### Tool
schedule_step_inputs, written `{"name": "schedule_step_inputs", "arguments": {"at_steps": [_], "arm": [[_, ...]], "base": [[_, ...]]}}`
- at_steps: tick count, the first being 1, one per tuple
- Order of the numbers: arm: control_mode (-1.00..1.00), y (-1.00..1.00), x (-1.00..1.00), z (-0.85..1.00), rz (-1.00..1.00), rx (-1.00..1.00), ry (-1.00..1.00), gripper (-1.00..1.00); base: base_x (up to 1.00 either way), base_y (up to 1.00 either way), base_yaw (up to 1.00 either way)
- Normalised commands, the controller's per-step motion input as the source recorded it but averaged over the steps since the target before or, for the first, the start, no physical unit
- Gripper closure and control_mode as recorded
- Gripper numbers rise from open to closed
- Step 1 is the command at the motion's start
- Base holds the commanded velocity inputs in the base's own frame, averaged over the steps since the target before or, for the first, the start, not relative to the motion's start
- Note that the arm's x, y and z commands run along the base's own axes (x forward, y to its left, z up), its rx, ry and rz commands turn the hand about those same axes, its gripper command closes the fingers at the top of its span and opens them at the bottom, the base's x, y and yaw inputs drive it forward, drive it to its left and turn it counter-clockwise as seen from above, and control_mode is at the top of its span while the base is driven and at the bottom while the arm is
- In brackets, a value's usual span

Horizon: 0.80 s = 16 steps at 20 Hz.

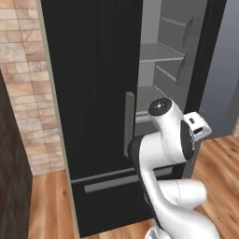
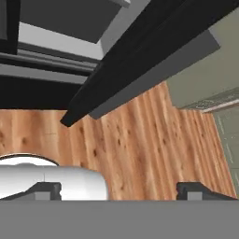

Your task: Retrieve the butter from the fridge and place it on a plate on the dining table. Then retrieve the butter knife by the fridge and place it near the plate.

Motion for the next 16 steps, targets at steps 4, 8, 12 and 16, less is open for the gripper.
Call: {"name": "schedule_step_inputs", "arguments": {"at_steps": [4,8,12,16], "arm": [[-1.0,0.39,0.69,0.0,0.14,-0.25,0.25,-1.0],[-1.0,-0.01,0.61,-0.03,0.15,-0.18,0.23,-1.0],[-1.0,-0.11,0.54,-0.17,0.13,-0.11,0.18,-1.0],[-1.0,-0.11,0.51,-0.16,0.15,-0.07,0.1,-1.0]], "base": [[0.0,0.0,0.0],[0.0,0.0,0.0],[0.0,0.0,0.0],[0.0,0.0,0.0]]}}
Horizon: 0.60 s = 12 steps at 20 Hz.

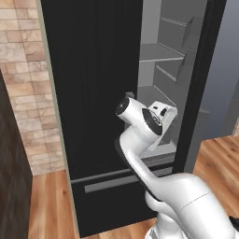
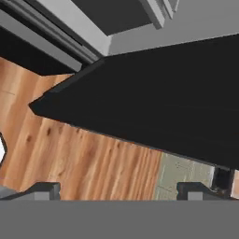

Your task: Retrieve the butter from the fridge and place it on a plate on the dining table. Then retrieve the butter knife by the fridge and place it near the plate.

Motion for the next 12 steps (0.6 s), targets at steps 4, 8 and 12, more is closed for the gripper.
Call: {"name": "schedule_step_inputs", "arguments": {"at_steps": [4,8,12], "arm": [[-1.0,-0.17,0.45,-0.15,0.16,-0.04,0.07,-1.0],[-1.0,-0.3,0.28,-0.14,0.19,0.0,0.03,-1.0],[-1.0,-0.41,0.15,-0.11,0.2,0.0,0.03,-1.0]], "base": [[0.0,0.0,0.0],[0.0,0.0,0.0],[0.0,0.0,0.0]]}}
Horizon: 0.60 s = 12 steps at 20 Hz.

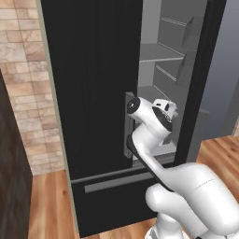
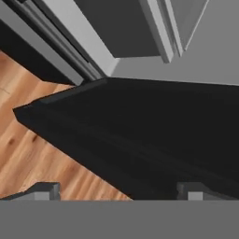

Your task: Retrieve the butter from the fridge and place it on a plate on the dining table. Then retrieve the butter knife by the fridge and place it near the plate.

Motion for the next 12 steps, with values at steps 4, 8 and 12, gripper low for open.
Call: {"name": "schedule_step_inputs", "arguments": {"at_steps": [4,8,12], "arm": [[-1.0,-0.32,0.19,-0.06,0.17,0.0,0.09,-1.0],[-1.0,-0.2,0.37,-0.06,0.12,0.0,0.15,-1.0],[-1.0,-0.22,0.36,-0.05,0.09,0.0,0.19,-1.0]], "base": [[0.0,0.0,0.0],[0.0,0.0,0.0],[0.0,0.0,0.0]]}}
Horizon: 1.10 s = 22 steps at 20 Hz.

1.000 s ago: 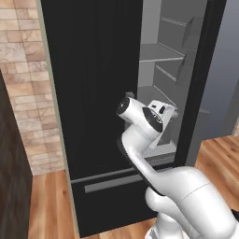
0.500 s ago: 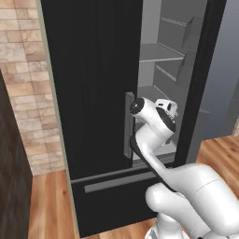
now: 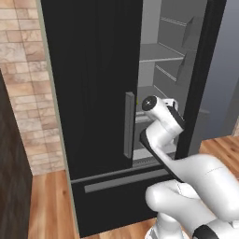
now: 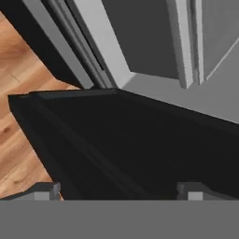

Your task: Retrieve the butter from the fridge and place it on a plate on the dining table. Then retrieve the butter knife by the fridge and place it near the plate.

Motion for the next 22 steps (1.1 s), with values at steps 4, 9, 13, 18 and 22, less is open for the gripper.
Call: {"name": "schedule_step_inputs", "arguments": {"at_steps": [4,9,13,18,22], "arm": [[-1.0,-0.26,0.27,-0.05,0.05,0.0,0.21,-1.0],[-1.0,-0.29,0.07,-0.01,0.0,0.0,0.19,-1.0],[-1.0,-0.31,-0.06,0.0,0.0,0.0,0.13,-1.0],[-1.0,-0.6,-0.54,0.0,-0.03,0.0,0.11,-1.0],[-1.0,-0.74,-0.75,0.0,-0.05,0.0,0.1,-1.0]], "base": [[0.0,0.0,0.0],[0.0,0.0,0.0],[0.0,0.0,0.0],[0.0,0.0,0.0],[0.0,0.0,0.0]]}}
